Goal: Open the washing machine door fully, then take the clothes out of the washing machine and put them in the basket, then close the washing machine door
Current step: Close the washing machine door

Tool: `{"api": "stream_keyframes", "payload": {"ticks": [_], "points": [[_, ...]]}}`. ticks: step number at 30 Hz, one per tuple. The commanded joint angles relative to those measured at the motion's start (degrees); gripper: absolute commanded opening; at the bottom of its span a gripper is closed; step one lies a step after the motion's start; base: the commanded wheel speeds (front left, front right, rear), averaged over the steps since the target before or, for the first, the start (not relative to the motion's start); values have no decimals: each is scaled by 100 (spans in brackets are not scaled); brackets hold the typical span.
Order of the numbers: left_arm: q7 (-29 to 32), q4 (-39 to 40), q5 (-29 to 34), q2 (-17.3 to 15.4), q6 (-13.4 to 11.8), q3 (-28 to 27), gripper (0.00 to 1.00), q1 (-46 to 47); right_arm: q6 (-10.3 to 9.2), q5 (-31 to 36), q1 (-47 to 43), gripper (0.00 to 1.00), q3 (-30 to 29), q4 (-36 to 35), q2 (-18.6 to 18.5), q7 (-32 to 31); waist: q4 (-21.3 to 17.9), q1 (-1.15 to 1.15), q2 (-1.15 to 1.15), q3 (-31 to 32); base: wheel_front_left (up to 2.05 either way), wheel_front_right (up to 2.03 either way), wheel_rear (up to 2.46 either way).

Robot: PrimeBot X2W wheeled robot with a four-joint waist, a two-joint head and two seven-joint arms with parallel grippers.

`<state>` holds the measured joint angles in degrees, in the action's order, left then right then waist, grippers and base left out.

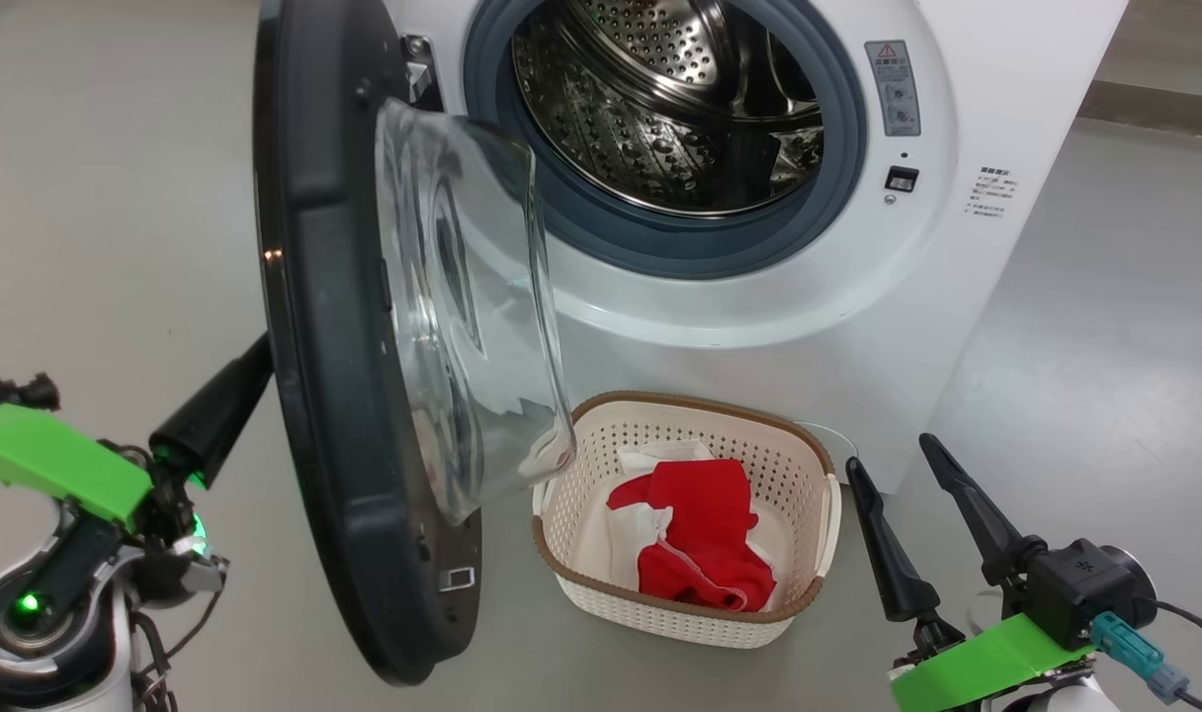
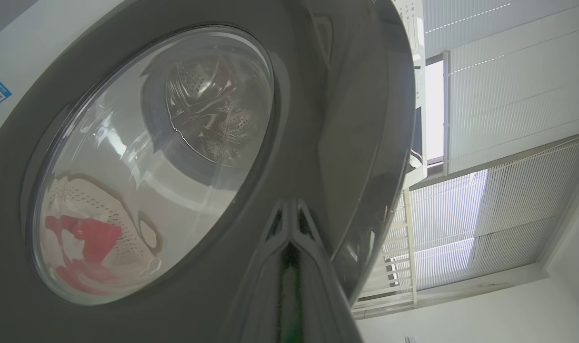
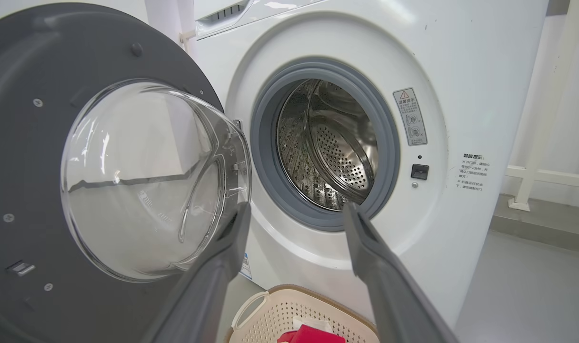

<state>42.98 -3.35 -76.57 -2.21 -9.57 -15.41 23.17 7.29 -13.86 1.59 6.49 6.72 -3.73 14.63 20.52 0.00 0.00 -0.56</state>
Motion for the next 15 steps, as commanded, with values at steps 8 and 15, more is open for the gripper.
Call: {"api": "stream_keyframes", "payload": {"ticks": [8,15], "points": [[-147,216,-169,-67,-14,129,0,-117,20,60,97,100,162,-127,-28,37,-55,0,0,-12,0,0,0],[-585,261,396,-257,223,189,17,-228,20,55,116,100,174,-133,-63,37,-85,0,0,-73,0,0,0]]}}
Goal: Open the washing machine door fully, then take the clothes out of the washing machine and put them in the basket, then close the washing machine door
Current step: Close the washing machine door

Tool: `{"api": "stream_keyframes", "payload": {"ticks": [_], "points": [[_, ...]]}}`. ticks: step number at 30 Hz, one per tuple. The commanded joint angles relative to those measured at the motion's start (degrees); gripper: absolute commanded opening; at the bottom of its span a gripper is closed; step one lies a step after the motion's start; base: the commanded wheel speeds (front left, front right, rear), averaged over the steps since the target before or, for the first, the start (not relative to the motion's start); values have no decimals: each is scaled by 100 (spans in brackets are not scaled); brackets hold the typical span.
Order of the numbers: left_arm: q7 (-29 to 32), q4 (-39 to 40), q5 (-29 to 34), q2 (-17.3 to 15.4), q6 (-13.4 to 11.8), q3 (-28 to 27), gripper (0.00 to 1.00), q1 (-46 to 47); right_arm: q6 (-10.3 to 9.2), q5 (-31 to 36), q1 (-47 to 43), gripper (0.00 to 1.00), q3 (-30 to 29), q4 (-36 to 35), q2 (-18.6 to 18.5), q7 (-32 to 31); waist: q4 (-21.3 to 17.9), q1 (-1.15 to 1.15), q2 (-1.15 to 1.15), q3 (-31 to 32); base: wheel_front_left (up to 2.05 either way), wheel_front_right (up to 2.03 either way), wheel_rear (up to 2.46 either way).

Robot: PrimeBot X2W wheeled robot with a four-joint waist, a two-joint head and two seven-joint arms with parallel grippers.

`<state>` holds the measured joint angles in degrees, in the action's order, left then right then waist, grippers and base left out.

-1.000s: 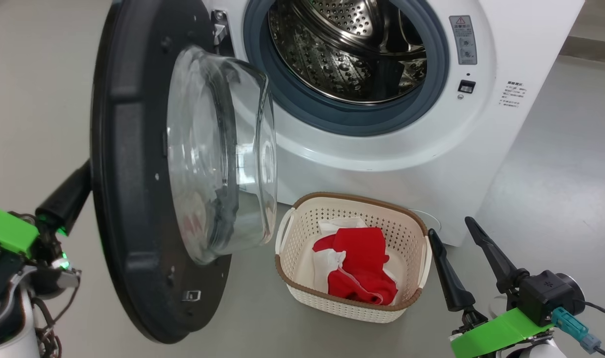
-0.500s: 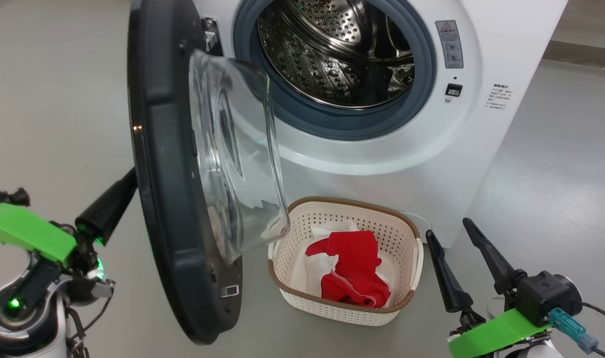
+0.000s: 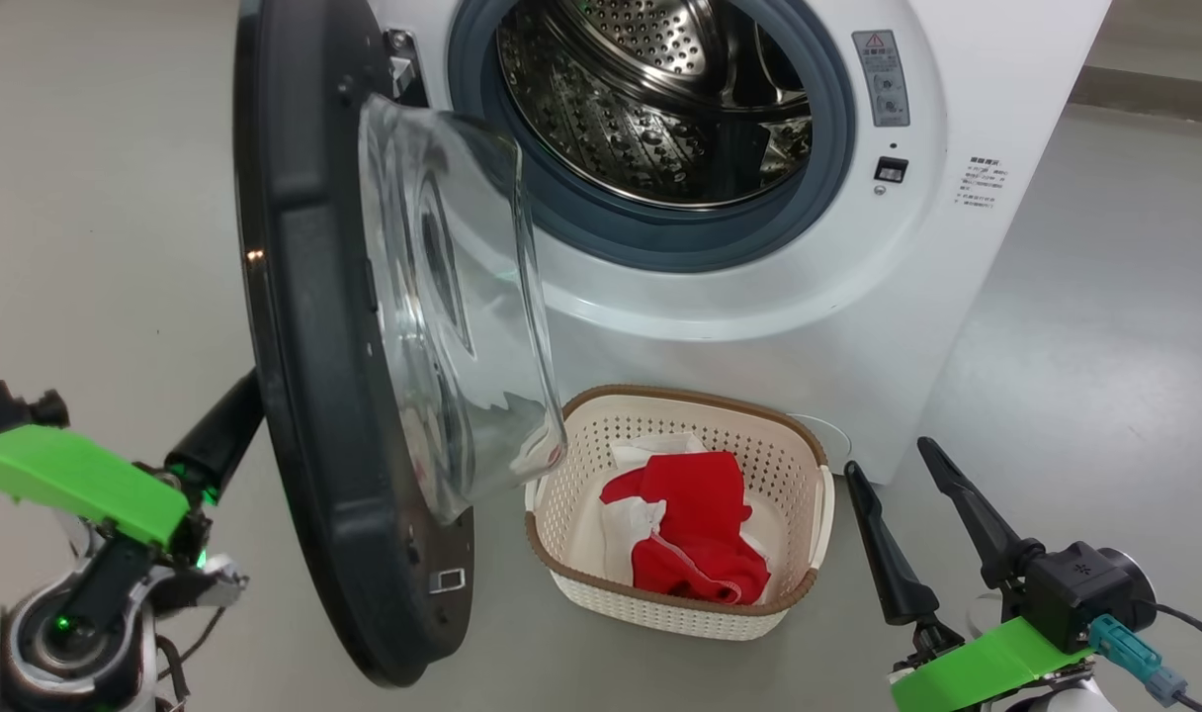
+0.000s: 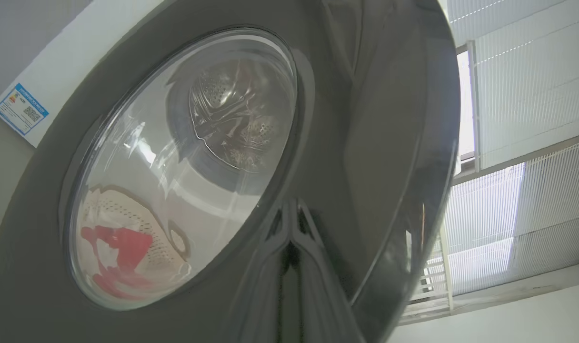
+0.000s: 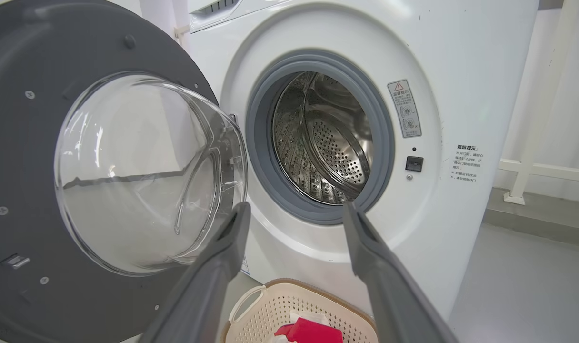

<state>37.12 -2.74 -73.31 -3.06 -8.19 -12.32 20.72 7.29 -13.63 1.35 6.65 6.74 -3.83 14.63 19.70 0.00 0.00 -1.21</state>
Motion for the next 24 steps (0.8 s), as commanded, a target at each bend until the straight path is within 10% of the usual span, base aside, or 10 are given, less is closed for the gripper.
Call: {"api": "stream_keyframes", "payload": {"ticks": [1,4,5,24], "points": [[-89,202,249,-257,154,-79,36,-17,20,29,146,100,157,-133,-57,37,-6,0,0,-20,0,0,0],[-330,184,627,-420,358,1,96,-94,20,22,153,100,159,-123,-63,37,-7,0,0,-42,0,0,0],[-437,184,781,-474,420,34,100,-116,20,20,154,100,159,-119,-64,37,-5,0,0,-48,0,0,0],[-3812,-276,4498,-1406,1121,961,100,-734,20,14,208,100,156,-120,-51,37,5,0,0,-111,0,0,0]]}}
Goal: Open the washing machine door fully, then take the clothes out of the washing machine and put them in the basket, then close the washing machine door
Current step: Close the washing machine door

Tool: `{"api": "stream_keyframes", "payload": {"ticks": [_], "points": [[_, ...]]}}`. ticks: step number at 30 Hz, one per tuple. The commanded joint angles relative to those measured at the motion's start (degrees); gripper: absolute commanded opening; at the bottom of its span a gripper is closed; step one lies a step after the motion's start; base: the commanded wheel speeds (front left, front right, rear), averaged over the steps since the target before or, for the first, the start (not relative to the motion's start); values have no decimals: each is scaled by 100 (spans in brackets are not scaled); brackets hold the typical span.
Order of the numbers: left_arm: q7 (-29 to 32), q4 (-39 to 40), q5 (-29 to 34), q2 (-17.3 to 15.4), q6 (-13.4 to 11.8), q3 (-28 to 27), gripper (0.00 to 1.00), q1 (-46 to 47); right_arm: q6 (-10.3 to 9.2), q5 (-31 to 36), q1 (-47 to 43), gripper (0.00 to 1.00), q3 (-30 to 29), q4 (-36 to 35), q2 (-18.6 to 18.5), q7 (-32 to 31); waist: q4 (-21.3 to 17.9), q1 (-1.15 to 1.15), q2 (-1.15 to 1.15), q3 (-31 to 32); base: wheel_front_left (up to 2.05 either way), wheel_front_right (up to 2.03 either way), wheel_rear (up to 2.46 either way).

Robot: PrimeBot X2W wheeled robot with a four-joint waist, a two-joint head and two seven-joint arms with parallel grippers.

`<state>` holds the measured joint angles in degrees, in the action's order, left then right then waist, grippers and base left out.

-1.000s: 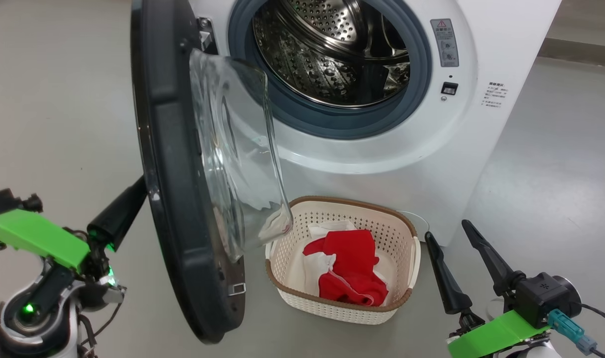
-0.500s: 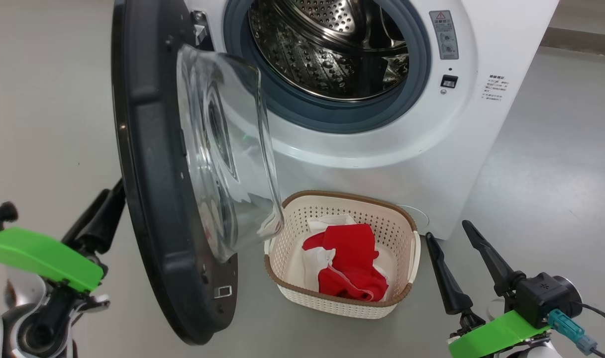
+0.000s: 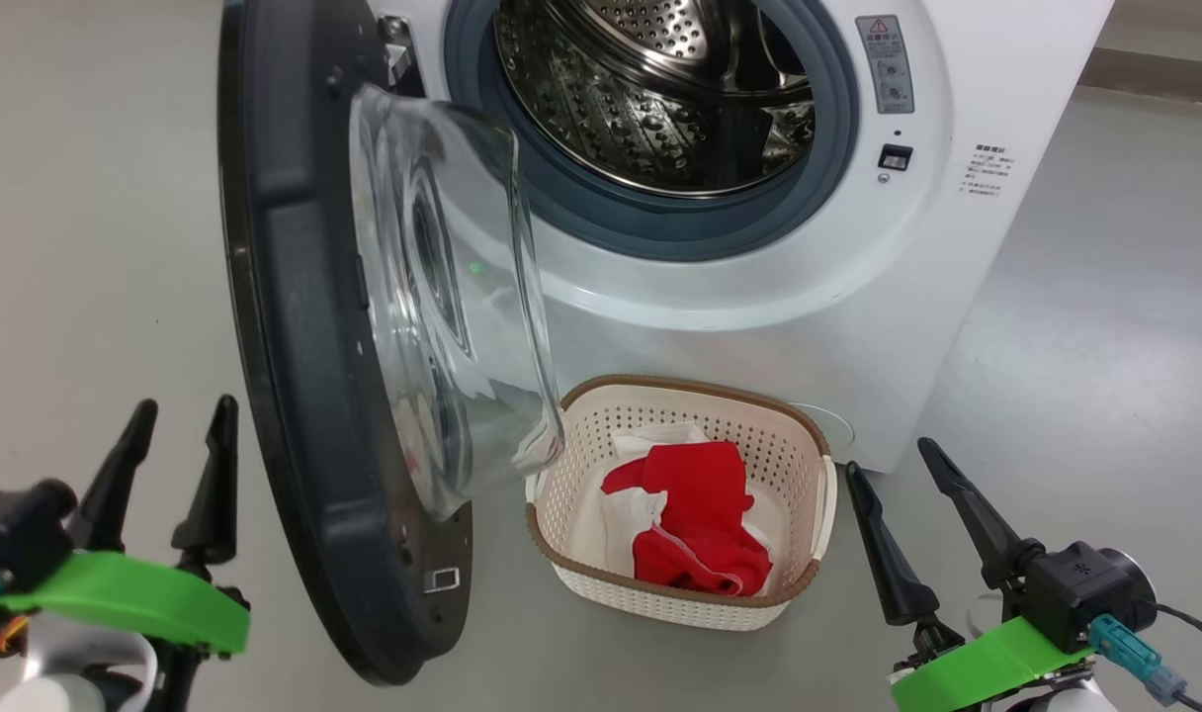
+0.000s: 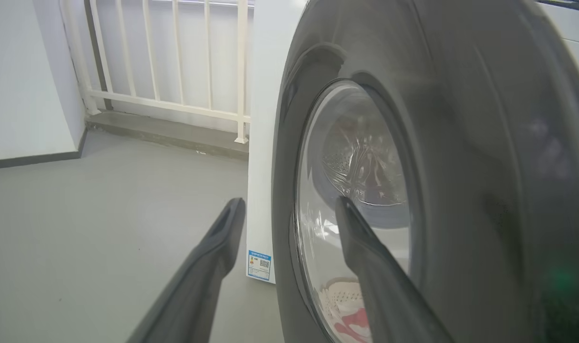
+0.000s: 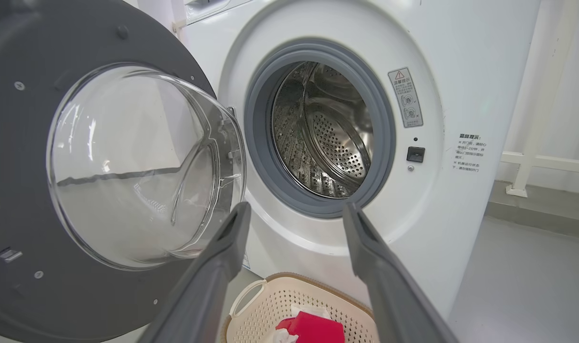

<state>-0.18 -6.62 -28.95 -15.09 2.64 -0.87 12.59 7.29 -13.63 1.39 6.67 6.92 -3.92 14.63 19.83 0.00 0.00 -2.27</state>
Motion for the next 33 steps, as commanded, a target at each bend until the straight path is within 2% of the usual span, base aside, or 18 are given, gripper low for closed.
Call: {"api": "stream_keyframes", "payload": {"ticks": [1,5,8,13,20,33], "points": [[-229,96,172,-219,38,-149,100,42,20,11,207,100,151,-139,-41,37,-15,0,0,-12,0,0,0],[-695,28,506,-260,31,-19,100,-89,20,9,211,100,147,-142,-39,37,-35,0,0,-40,0,0,0],[-938,-66,796,-333,-100,31,100,-190,20,4,224,100,155,-134,-35,37,-60,0,0,-48,0,0,0],[-1145,-115,950,-261,-231,100,100,-352,20,-3,226,100,139,-133,-28,37,-74,0,0,-40,0,0,0],[-1306,-127,1017,-99,-427,109,100,-538,20,6,263,100,141,-155,-35,37,-102,0,0,-102,0,0,0],[-1448,-23,1198,16,-568,152,100,-783,20,-34,280,100,137,-146,-39,37,-102,0,0,-99,0,0,0]]}}
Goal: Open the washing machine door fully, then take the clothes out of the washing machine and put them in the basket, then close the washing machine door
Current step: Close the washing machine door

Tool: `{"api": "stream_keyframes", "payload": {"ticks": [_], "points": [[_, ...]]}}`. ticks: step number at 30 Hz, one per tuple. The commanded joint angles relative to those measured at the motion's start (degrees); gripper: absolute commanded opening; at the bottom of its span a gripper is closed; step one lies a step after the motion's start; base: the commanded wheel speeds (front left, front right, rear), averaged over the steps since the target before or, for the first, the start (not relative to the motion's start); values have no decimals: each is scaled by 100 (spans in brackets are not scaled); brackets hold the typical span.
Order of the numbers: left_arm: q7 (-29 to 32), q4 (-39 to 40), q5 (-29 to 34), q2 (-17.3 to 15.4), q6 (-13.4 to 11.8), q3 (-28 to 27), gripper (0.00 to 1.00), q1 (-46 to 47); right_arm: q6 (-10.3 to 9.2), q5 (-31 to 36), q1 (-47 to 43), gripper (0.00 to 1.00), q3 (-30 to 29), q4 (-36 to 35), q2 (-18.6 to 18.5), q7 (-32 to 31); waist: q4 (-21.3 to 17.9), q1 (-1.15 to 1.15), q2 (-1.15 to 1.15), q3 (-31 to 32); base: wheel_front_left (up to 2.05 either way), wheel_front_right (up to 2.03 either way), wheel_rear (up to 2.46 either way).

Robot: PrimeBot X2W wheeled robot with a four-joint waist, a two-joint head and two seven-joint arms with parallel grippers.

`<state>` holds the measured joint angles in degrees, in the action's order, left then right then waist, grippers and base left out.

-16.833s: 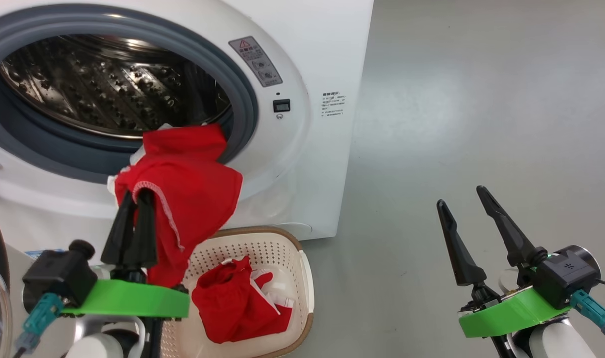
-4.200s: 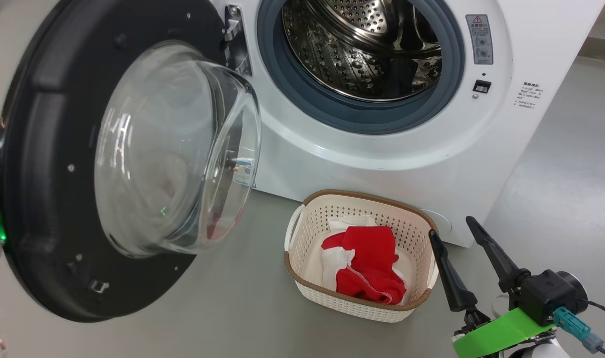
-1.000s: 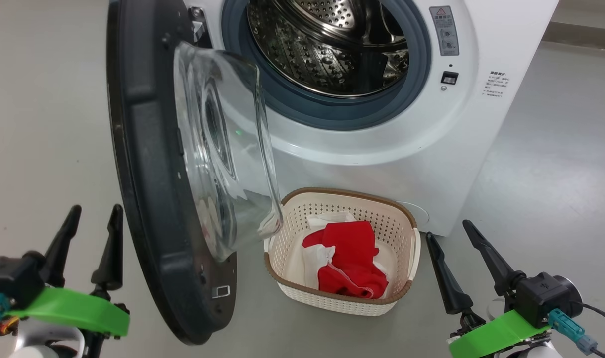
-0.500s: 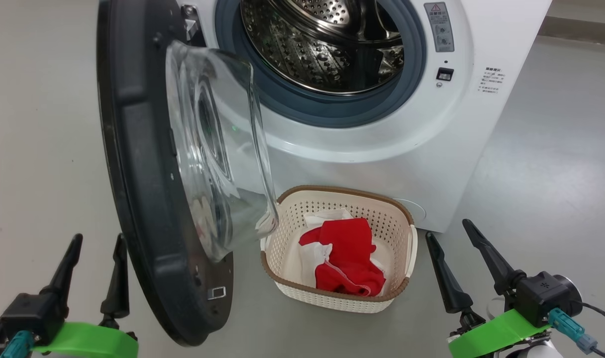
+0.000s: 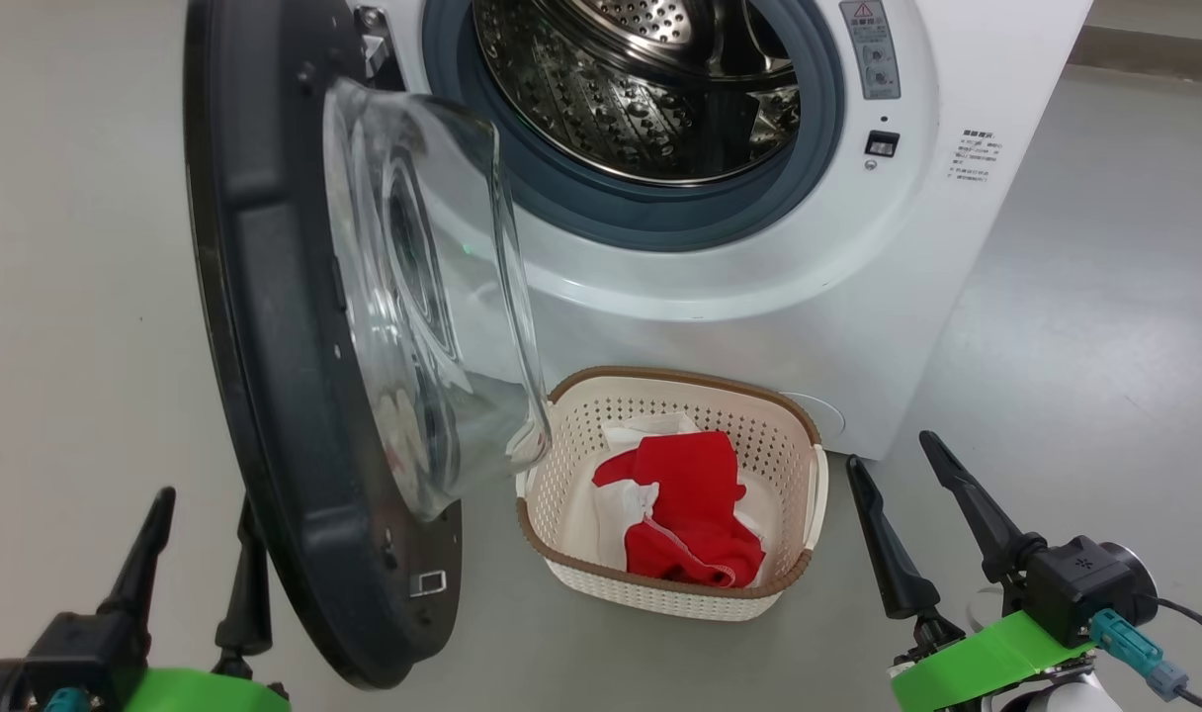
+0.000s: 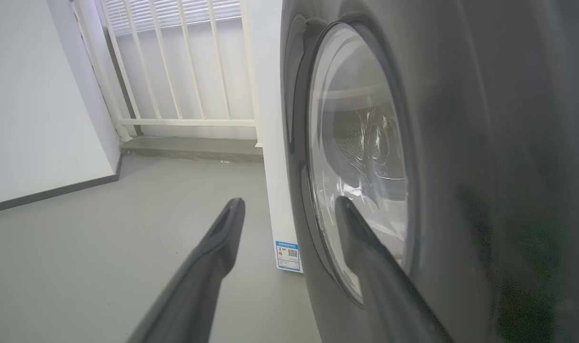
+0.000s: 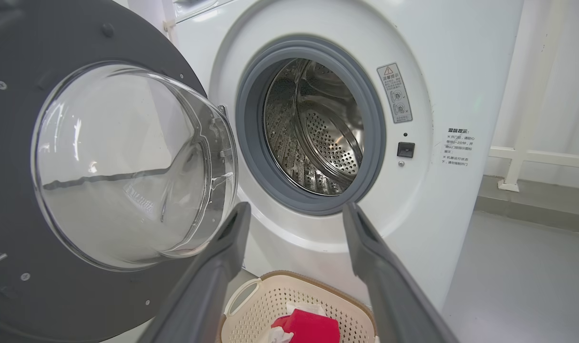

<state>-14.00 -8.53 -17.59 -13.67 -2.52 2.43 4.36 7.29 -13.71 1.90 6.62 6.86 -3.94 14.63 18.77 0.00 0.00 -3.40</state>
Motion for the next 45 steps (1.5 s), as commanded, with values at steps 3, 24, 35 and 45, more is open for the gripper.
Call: {"api": "stream_keyframes", "payload": {"ticks": [3,24,35,45], "points": [[-72,208,86,-107,-80,-159,100,-8,20,-30,216,100,135,-150,-26,37,10,0,0,29,0,0,0],[9,339,28,-67,-176,-56,100,-126,20,-24,174,100,158,-145,-10,37,54,0,0,43,0,0,0],[163,448,71,-159,-214,38,0,-115,20,-26,191,100,174,-131,-1,37,68,0,0,28,0,0,0],[455,681,-969,111,-214,-527,0,214,20,-77,212,100,199,-96,-2,37,68,0,0,3,0,0,0]]}}
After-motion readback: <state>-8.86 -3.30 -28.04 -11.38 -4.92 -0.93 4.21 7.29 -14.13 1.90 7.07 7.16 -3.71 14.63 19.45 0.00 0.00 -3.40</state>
